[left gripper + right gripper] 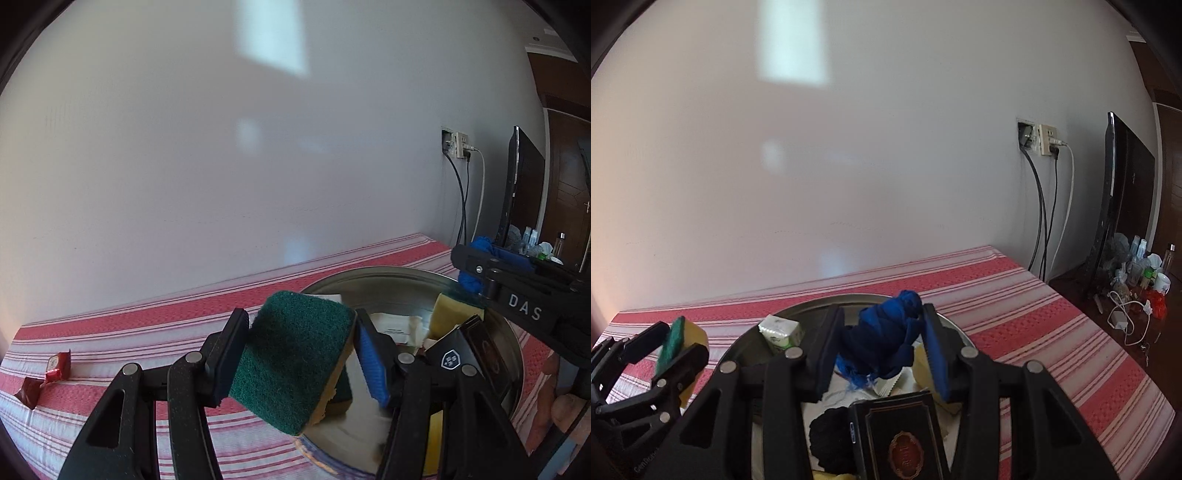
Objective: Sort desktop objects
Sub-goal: 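Open both grippers over the tin to release the sponge and knit ball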
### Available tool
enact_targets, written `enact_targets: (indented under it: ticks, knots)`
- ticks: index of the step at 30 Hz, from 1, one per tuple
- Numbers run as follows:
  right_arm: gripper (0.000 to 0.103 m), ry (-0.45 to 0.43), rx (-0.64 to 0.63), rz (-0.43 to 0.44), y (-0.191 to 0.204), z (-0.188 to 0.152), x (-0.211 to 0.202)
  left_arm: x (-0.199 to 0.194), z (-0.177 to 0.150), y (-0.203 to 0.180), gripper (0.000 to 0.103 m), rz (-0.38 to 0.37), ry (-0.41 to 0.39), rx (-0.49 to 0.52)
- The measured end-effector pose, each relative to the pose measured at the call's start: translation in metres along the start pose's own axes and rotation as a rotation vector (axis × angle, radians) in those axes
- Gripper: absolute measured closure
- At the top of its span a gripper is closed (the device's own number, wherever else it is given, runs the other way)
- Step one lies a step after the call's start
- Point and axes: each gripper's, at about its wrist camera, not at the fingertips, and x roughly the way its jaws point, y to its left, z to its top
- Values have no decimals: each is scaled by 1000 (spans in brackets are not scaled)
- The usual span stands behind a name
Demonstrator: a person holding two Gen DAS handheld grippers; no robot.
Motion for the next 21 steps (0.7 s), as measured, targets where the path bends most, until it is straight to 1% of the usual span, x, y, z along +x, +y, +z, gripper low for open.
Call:
enact_targets:
  ticks: [2,5,8,9,10,11,12,13,14,15,16,17,19,21]
  knots:
    - [60,33,-8,-11,-3,5,11,9,3,-9,43,-15,23,-4]
    - [60,87,7,-8,-7,11,28,24,7,-18,43,-14,61,-13]
    - [59,138,-8,-11,-5,16,46,44,12,-26,42,-9,117,-20]
    - [58,146,-8,-20,-5,16,51,52,13,-29,39,-2,147,-8]
    - [43,159,-5,-21,-5,16,55,59,13,-33,36,-1,173,5]
    - [24,173,4,-10,-6,16,58,64,13,-35,30,1,193,17]
    - [18,170,20,3,-8,16,57,65,12,-36,25,5,202,24]
    - [13,149,35,10,-10,14,52,65,11,-37,23,1,200,31]
    - [11,122,46,9,-12,14,46,63,11,-38,19,-6,190,39]
    - [10,101,52,7,-13,14,41,60,10,-37,13,-5,177,44]
    - [5,85,60,4,-14,15,35,58,10,-37,11,6,167,46]
    - [3,72,74,3,-16,15,31,57,10,-36,11,12,161,43]
    - [0,57,112,12,-20,16,23,53,10,-32,11,2,155,28]
    - [0,52,155,22,-24,16,18,49,9,-29,11,-12,152,12]
